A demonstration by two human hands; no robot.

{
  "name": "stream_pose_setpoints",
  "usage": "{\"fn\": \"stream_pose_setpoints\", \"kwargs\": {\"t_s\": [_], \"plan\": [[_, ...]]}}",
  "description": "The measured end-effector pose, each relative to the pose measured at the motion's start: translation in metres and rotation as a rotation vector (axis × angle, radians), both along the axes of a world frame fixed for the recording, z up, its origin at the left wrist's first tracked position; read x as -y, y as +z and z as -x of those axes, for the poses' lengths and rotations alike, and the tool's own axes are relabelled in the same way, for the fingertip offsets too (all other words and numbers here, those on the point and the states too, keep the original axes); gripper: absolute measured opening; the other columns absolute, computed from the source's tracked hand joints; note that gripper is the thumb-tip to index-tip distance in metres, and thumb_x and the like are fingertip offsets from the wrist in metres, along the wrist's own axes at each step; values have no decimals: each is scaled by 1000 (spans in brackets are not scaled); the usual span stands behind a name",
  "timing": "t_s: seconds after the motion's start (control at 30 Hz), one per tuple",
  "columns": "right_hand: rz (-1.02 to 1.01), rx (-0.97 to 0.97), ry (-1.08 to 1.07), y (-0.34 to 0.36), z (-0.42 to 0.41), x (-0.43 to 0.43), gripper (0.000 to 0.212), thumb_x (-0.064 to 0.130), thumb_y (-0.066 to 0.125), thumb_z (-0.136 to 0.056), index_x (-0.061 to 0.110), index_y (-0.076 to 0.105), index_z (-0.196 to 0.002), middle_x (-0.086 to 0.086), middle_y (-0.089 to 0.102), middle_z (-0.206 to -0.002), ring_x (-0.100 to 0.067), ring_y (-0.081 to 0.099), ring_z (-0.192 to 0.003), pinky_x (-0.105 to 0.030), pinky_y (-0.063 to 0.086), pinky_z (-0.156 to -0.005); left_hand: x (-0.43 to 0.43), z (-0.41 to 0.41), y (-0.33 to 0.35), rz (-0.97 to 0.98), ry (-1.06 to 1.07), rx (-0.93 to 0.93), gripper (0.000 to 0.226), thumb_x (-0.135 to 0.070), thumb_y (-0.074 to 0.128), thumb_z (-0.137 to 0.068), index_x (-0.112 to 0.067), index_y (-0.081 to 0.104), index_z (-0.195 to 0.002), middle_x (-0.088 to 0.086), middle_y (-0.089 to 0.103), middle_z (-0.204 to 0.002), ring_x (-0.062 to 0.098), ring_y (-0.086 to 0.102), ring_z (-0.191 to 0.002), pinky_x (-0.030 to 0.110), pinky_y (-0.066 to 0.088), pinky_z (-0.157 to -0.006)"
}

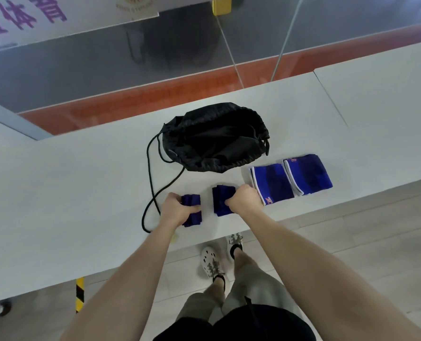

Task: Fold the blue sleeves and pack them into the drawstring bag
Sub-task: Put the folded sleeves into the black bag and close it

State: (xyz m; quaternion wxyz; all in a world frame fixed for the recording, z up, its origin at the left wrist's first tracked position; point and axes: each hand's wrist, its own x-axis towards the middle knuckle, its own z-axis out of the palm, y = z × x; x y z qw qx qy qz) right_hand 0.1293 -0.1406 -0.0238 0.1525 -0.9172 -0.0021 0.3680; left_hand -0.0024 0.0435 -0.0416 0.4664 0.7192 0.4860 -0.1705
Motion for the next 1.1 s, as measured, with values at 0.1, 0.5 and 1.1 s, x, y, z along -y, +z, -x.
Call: {"fn": "stream_pose_setpoints", "kwargs": {"t_s": [0.1, 0.5, 1.1], "plan": [[-23, -12, -89, -1, 2, -4, 38, 38, 79, -84, 11, 66, -108, -3, 69, -85, -20, 68, -73, -30, 50, -52, -15, 19, 4, 33, 131, 90, 81, -42, 99, -81, -7, 55, -140, 9, 69, -128, 30, 70, -114, 46, 62, -93], [-67, 14, -187, -1, 23, -34, 62, 48, 88, -73, 13, 59, -115, -1, 70, -89, -23, 71, -85, -35, 57, -65, -34, 28, 11, 272, 398, 249, 60, -20, 83, -100, -9, 51, -148, 12, 63, -139, 38, 70, -122, 52, 67, -90], [-772, -334, -155, 44, 39, -34, 40, 18, 86, -92, 16, 70, -128, -7, 79, -115, -24, 77, -108, -38, 64, -94, -26, 36, 37, 568, 248, 400, 36, -13, 66, -111, -16, 62, -146, 14, 74, -141, 37, 74, -127, 56, 63, -103]]}}
